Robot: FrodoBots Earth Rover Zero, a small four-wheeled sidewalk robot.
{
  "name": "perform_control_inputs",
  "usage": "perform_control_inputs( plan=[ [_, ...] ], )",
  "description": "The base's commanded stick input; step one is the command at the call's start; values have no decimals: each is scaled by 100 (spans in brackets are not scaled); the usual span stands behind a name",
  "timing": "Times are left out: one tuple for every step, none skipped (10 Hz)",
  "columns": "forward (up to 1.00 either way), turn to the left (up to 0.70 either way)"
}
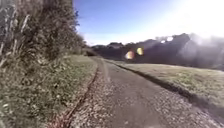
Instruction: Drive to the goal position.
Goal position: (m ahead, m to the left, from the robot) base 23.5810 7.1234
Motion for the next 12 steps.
perform_control_inputs(
  plan=[
    [85,-7],
    [85,-2],
    [85,0],
    [85,0],
    [85,0],
    [85,0],
    [85,0],
    [85,0],
    [85,0],
    [85,0],
    [85,0],
    [85,0]
  ],
)
